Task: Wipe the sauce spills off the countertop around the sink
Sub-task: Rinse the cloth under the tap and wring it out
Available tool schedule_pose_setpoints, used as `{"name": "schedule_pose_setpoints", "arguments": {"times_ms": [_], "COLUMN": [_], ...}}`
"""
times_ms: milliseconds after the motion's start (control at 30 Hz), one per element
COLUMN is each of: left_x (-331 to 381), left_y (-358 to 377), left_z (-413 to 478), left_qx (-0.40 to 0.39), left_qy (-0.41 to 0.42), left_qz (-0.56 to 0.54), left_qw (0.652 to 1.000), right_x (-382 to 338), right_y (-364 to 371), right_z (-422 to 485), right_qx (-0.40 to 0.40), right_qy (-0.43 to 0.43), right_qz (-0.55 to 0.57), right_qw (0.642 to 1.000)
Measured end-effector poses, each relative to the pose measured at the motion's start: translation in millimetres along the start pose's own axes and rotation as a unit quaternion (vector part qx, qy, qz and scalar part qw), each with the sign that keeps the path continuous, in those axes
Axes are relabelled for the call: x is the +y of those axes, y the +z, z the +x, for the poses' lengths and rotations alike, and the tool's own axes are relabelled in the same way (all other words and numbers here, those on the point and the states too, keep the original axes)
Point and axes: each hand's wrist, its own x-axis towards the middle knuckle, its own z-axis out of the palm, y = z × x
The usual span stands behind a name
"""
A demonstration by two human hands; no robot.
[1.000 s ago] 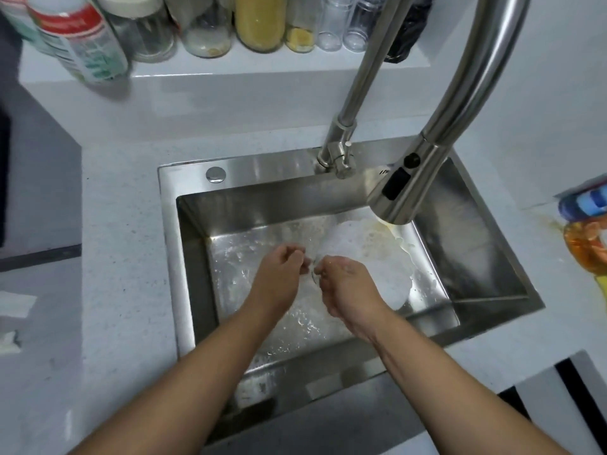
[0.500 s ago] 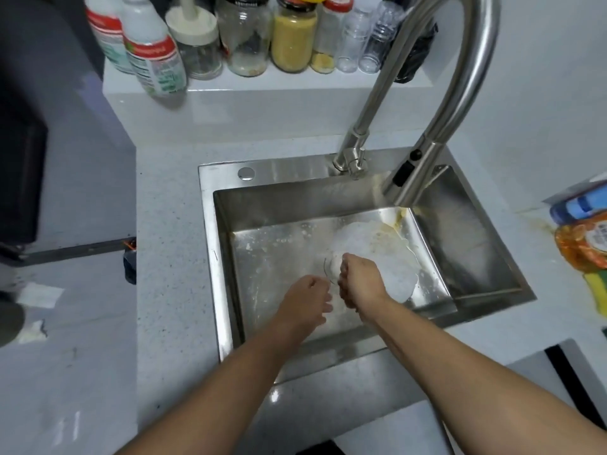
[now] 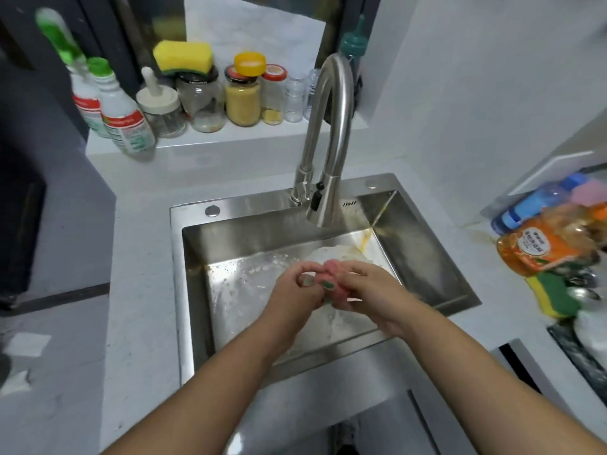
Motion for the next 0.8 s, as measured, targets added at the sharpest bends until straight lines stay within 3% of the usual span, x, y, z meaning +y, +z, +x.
{"name": "schedule_pose_setpoints", "arguments": {"times_ms": [100, 333, 433, 700, 800], "left_x": [-1, 0, 9, 21, 24], "left_y": [31, 123, 166, 208, 218], "left_z": [4, 32, 45, 90, 96], "left_qx": [0.019, -0.036, -0.069, 0.065, 0.078], "left_qy": [0.020, 0.042, 0.067, 0.002, -0.013], "left_qz": [0.020, 0.042, 0.044, -0.079, -0.060], "left_qw": [0.999, 0.998, 0.994, 0.995, 0.995], "right_x": [-4, -19, -26, -35, -28], "right_y": [-38, -142, -182, -259, -272], "right_z": [-3, 14, 23, 34, 44], "right_qx": [0.014, 0.068, 0.039, -0.080, 0.006], "right_qy": [-0.044, -0.108, -0.110, -0.064, -0.085], "right_qz": [0.013, 0.030, 0.015, 0.072, -0.012], "right_qw": [0.999, 0.991, 0.993, 0.992, 0.996]}}
